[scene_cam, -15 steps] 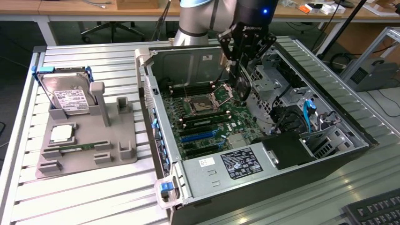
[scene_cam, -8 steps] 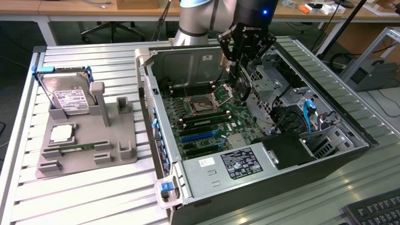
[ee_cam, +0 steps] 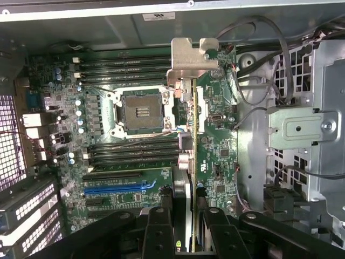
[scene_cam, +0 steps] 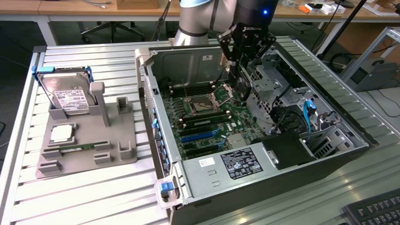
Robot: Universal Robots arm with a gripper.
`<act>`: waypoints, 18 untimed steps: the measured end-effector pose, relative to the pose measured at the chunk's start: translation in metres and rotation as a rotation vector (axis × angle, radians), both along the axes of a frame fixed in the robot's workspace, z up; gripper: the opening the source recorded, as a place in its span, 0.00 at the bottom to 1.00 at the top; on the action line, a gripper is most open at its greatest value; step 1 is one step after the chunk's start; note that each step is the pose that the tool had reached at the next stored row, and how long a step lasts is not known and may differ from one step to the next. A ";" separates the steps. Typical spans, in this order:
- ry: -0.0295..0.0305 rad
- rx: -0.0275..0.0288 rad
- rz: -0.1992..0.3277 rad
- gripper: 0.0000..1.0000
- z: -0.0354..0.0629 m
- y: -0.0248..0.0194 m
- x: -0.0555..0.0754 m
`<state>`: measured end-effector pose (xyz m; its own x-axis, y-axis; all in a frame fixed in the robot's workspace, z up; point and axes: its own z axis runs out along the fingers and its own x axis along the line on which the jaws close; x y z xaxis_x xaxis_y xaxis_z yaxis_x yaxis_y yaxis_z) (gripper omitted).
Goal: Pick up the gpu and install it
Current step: 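Insert the gpu into the slot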
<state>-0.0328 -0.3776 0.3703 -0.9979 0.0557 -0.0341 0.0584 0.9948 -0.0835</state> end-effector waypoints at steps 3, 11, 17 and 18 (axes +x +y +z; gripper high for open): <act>0.0000 -0.0003 0.034 0.27 0.0000 0.0000 0.000; 0.0001 -0.0011 0.145 0.27 0.0001 0.0000 0.000; 0.0001 -0.0013 0.220 0.27 0.0000 0.0000 0.000; 0.0000 -0.0014 0.234 0.27 0.0000 0.0000 0.000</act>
